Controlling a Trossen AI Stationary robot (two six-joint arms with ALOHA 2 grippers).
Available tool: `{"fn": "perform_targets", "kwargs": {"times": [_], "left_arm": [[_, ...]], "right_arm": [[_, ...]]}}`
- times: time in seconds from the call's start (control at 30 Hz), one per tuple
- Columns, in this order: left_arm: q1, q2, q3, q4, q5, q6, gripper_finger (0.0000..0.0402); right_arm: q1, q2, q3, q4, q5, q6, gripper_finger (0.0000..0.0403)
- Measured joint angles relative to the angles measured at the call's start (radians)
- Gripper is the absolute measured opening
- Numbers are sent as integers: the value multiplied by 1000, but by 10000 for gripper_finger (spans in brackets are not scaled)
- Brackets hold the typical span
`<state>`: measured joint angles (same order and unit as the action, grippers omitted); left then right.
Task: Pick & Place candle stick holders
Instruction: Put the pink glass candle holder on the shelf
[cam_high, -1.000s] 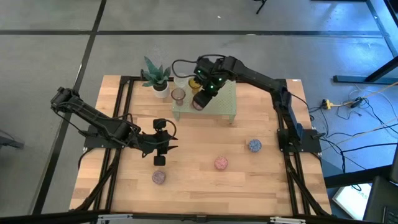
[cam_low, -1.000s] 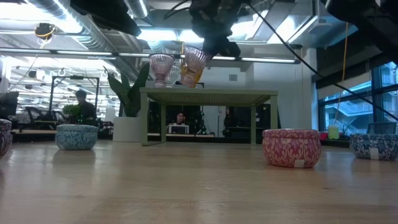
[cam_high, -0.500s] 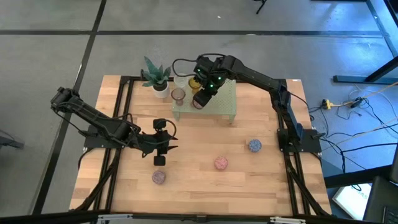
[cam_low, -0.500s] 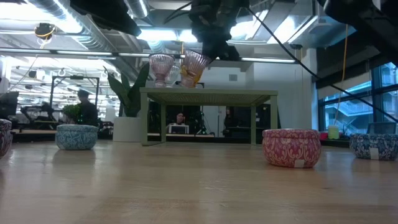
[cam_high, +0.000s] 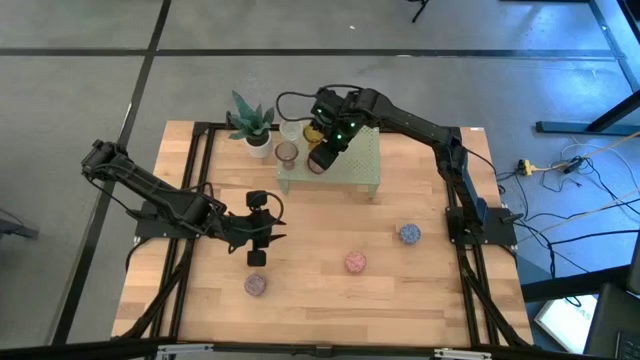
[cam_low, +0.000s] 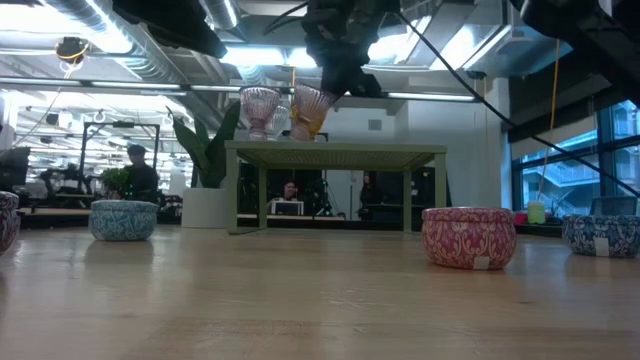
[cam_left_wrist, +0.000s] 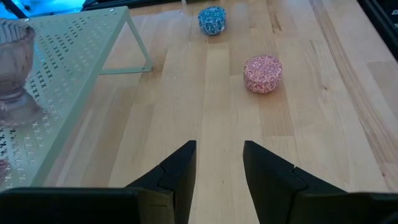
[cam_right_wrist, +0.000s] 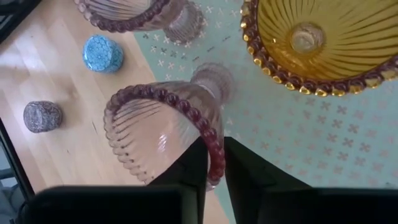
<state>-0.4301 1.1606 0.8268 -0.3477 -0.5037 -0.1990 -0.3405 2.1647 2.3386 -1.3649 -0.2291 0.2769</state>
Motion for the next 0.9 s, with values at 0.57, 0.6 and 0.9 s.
{"fn": "perform_targets", "kwargs": {"times": [0.57, 0.6, 0.9], "left_arm": [[0, 0, 0, 0, 1, -1, 129], [0, 0, 0, 0, 1, -1, 129], [0, 0, 0, 0, 1, -1, 129]], "right_arm": [[-7, 0, 0, -22, -15, -23, 19], [-6, 0, 0, -27, -22, -24, 17], [-10, 0, 14, -59, -114, 15, 22]]}}
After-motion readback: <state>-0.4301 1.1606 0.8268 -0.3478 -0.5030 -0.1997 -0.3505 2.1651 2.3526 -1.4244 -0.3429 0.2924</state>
